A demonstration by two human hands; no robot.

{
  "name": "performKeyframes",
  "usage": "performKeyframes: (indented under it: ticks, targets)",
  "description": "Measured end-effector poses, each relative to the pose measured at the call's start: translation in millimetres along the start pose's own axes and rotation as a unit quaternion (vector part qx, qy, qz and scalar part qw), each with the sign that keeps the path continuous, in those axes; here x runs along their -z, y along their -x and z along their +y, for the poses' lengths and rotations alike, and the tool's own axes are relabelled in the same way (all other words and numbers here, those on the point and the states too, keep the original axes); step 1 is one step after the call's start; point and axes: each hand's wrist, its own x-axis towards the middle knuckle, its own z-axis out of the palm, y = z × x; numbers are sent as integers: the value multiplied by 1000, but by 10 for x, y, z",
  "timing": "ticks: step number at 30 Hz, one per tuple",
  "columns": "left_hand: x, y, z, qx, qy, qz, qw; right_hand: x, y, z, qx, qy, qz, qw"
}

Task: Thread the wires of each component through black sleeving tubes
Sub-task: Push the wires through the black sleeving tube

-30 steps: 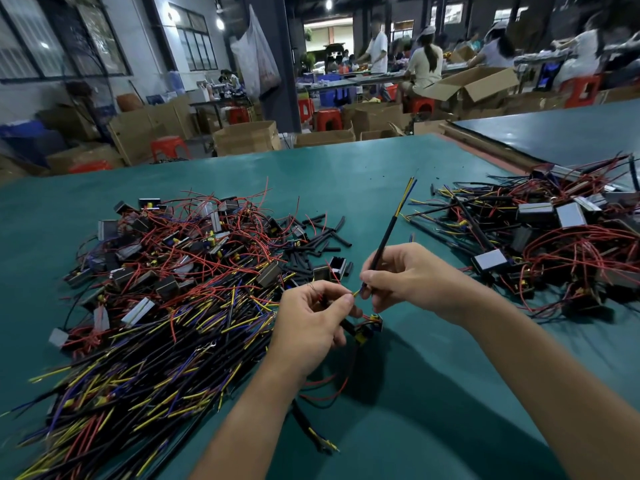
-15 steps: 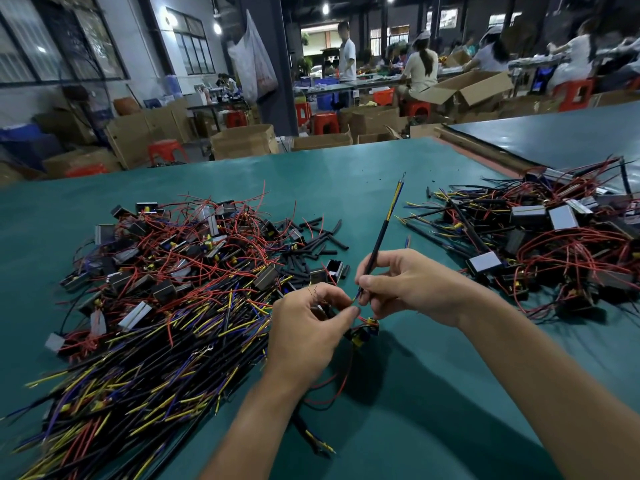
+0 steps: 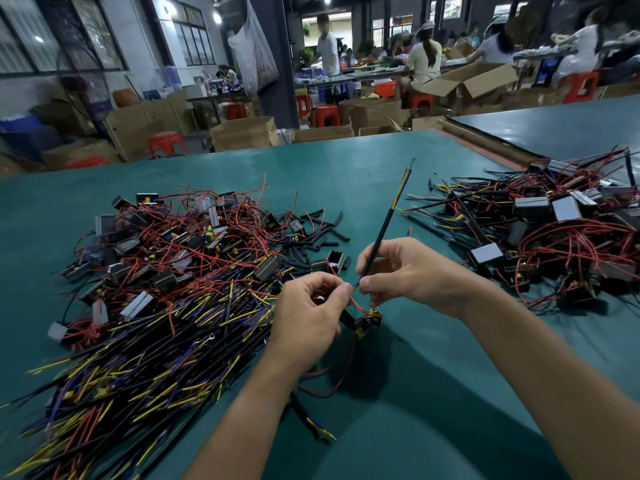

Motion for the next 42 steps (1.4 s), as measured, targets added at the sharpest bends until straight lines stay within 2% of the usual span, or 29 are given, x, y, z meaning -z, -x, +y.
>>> performKeyframes:
  ticks: [6,13,18,21,26,33,36,42]
  targets:
    - [-10,-17,12,39,75,-5,996,-49,-34,19,45,57,17,997]
    - [-10,-20,-1,17,43,18,999,-45,-51,55,53,120,-6,991]
    - [-7,-13,2,26,55,12,998,-33,-37,49,62,157,5,986]
    - [4,-18,16,39,80,34,995,-45,-32,35,73,164,36,983]
    - [12,-4,56,14,97,83,992,-48,-33,8,79,119,95,985]
    - [37,33,123,14,116,96,989,-32,1,-55,85,93,94,988]
    - [47,15,162,39,140,85,986,-32,-1,-57,86,95,85,988]
    - [61,21,210,98,213,12,972,-23,18,-80,76,64,71,993]
